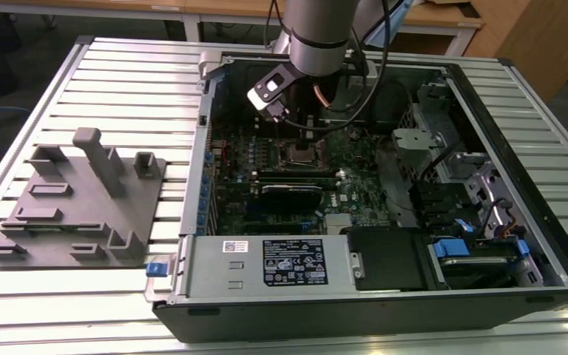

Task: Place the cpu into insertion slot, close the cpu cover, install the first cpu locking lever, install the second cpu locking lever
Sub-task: 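Close the cpu cover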

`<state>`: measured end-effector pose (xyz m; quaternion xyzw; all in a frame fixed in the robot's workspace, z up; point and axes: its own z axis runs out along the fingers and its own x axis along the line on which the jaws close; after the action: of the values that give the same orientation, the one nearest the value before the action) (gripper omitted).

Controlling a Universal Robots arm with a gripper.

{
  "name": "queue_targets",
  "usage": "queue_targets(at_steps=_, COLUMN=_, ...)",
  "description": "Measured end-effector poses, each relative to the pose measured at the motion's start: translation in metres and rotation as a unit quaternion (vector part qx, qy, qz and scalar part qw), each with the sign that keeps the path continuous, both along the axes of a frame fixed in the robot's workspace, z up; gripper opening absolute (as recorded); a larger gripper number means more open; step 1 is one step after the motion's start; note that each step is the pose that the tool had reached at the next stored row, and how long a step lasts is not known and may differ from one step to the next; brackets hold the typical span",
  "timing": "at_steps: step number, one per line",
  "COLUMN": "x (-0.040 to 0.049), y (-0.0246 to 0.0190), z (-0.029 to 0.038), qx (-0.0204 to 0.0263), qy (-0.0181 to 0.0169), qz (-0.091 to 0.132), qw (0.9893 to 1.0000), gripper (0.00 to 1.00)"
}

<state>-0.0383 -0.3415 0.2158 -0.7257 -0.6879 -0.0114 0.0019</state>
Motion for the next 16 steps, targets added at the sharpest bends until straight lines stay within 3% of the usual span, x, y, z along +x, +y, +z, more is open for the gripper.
queue_targets(at_steps=12, x=0.0, y=0.0, z=0.0135, qx=0.0, qy=0.0, qz=0.0, qw=1.0, gripper=0.1)
queue_targets(at_steps=16, x=0.0, y=0.0, z=0.0146, qx=0.0001, qy=0.0, qz=0.0, qw=1.0, gripper=0.1)
